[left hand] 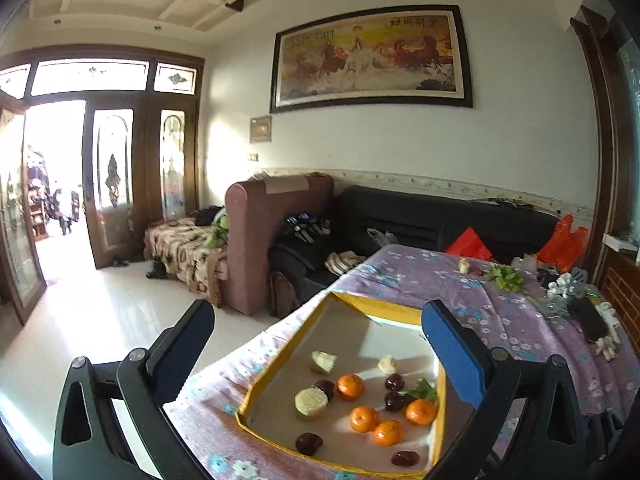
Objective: Organize fruits
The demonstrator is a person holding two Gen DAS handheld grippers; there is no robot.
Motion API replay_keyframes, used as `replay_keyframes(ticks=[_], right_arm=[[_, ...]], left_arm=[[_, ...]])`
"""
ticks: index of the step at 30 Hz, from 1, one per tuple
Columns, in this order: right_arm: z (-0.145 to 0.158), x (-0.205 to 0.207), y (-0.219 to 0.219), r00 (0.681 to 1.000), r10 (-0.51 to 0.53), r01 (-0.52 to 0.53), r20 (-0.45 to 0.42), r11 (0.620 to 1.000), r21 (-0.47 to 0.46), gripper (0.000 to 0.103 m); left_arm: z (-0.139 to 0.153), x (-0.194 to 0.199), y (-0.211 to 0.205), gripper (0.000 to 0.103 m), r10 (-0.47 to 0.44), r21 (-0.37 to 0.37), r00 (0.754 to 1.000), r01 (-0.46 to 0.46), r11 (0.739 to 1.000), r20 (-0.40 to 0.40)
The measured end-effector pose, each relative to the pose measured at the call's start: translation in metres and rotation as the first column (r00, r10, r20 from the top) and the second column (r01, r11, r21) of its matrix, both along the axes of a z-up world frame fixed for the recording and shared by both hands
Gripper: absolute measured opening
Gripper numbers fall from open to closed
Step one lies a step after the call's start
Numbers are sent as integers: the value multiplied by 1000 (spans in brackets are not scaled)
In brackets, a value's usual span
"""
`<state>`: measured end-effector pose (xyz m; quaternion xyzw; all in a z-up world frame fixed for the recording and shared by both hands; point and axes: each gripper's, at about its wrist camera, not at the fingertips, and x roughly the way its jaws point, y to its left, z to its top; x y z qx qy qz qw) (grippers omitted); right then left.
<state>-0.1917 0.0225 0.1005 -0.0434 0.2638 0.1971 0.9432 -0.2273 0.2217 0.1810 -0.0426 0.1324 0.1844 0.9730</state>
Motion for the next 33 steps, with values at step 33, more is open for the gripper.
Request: replay_keyframes(ticks=[33], right_arm=[[-20, 8, 51, 993, 99, -107, -67, 984, -143, 95]], left_arm=[[-61, 33, 37, 103, 1, -134, 955, -42, 990, -297]])
